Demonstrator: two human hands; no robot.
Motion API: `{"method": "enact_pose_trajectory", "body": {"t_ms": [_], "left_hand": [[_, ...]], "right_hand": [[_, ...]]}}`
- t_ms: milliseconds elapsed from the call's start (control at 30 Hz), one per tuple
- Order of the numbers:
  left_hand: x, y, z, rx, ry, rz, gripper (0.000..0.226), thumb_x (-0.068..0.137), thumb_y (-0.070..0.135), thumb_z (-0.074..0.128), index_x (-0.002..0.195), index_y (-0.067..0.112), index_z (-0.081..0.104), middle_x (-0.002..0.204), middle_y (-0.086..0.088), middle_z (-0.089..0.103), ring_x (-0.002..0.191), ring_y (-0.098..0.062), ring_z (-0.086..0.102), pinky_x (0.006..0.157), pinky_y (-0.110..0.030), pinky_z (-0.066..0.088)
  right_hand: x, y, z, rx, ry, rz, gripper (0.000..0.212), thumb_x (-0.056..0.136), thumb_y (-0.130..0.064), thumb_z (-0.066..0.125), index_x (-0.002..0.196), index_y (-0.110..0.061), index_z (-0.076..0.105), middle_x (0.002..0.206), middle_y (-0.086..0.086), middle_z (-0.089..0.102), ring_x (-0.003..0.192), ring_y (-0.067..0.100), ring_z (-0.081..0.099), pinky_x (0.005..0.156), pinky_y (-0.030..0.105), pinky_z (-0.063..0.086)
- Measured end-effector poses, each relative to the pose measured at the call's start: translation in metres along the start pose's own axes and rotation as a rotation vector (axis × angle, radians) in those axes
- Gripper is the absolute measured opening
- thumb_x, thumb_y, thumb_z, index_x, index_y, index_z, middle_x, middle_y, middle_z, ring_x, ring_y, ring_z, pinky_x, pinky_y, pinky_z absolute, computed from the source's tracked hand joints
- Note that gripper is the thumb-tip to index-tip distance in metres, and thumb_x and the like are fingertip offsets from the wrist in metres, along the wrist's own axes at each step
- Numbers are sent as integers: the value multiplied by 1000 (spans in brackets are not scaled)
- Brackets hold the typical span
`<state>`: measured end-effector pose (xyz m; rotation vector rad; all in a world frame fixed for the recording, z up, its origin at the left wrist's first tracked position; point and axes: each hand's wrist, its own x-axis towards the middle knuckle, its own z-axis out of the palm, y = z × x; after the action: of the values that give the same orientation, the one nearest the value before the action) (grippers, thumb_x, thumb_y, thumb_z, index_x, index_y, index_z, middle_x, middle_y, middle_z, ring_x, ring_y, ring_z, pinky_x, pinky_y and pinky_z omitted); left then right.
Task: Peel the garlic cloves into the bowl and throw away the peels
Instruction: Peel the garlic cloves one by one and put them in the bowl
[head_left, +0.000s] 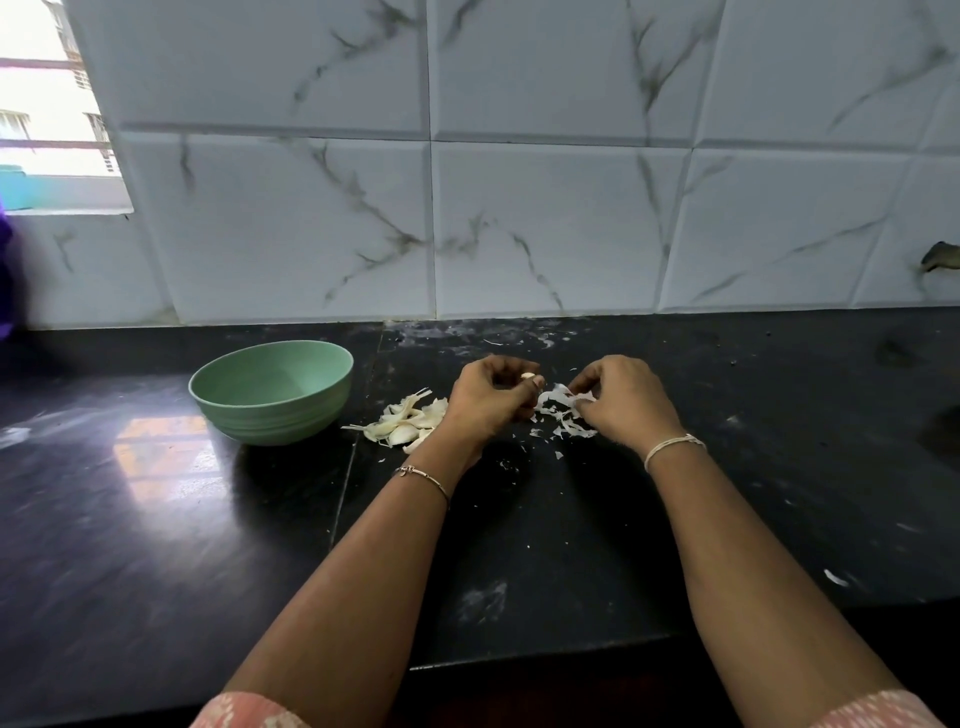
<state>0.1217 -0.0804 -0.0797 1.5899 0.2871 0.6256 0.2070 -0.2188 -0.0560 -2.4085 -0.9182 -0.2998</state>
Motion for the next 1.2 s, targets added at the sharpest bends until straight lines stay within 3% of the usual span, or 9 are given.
{"method": "enact_pose_trajectory", "body": {"t_ms": [67, 167, 300, 400, 500, 567, 667, 967, 1200], "left_hand": [[-1, 1, 1, 7, 20, -5, 10, 86, 5, 71, 94, 10, 67, 76, -3, 68, 70, -16, 65, 75, -36, 58], [-1, 2, 1, -16, 50, -25, 17, 85, -4, 68, 89, 12, 66, 78, -6, 67, 72, -18, 65, 77, -35, 59], [-2, 6, 0, -59, 35, -24, 26, 83, -10, 65, 101, 9, 63, 80, -10, 65, 74, -22, 65, 69, -28, 58], [-2, 6, -2, -53, 51, -19, 35, 79, -6, 74, 108, 7, 61, 87, -17, 68, 78, -26, 66, 78, -40, 58], [-3, 4, -4, -40, 71, -7, 30, 73, -5, 79, 96, 8, 64, 96, -24, 70, 84, -28, 68, 86, -45, 57], [-2, 2, -5, -9, 75, 13, 28, 71, -5, 81, 88, 9, 65, 95, -22, 71, 86, -28, 68, 89, -46, 56], [0, 0, -5, 88, 74, 52, 24, 69, -1, 84, 82, 12, 67, 86, -12, 72, 81, -22, 69, 88, -43, 57], [1, 1, -6, 129, 103, 85, 23, 67, 0, 85, 74, 16, 70, 79, -5, 74, 77, -16, 70, 86, -36, 58], [0, 0, -7, 130, 84, 98, 20, 68, 2, 85, 81, 13, 74, 83, -7, 75, 82, -19, 72, 88, -38, 58]], "right_hand": [[-1, -2, 0, 16, -17, 2, 16, 82, -17, 69, 94, -23, 77, 82, -3, 69, 76, 14, 60, 72, 23, 46], [-1, -4, 0, 16, 26, 33, 6, 78, -24, 70, 72, -24, 73, 72, -7, 67, 76, 15, 65, 71, 28, 52], [-1, -1, 0, -13, 36, 37, 20, 71, -23, 79, 62, -23, 62, 66, -10, 60, 73, 16, 63, 64, 26, 48], [0, 2, 1, 5, 71, 8, 21, 73, -17, 79, 66, -21, 59, 65, -10, 57, 64, 10, 55, 57, 25, 41], [4, 3, 4, 113, 60, -87, 16, 81, -4, 66, 86, -18, 72, 76, -9, 63, 71, 10, 59, 72, 28, 52], [4, -2, 6, 359, 11, -79, 18, 86, -6, 66, 96, -19, 74, 84, -6, 70, 77, 11, 65, 76, 25, 54], [1, -12, 8, 683, -38, -2, 2, 85, -14, 74, 86, -15, 73, 78, 4, 73, 65, 11, 67, 68, 26, 57], [-1, -18, 12, 893, -53, 89, 5, 82, 6, 69, 87, 4, 69, 73, 13, 67, 53, 8, 61, 55, 16, 53], [-2, -18, 10, 941, -64, 102, 8, 79, 5, 72, 79, -2, 69, 71, 12, 68, 55, 11, 62, 59, 19, 55]]}}
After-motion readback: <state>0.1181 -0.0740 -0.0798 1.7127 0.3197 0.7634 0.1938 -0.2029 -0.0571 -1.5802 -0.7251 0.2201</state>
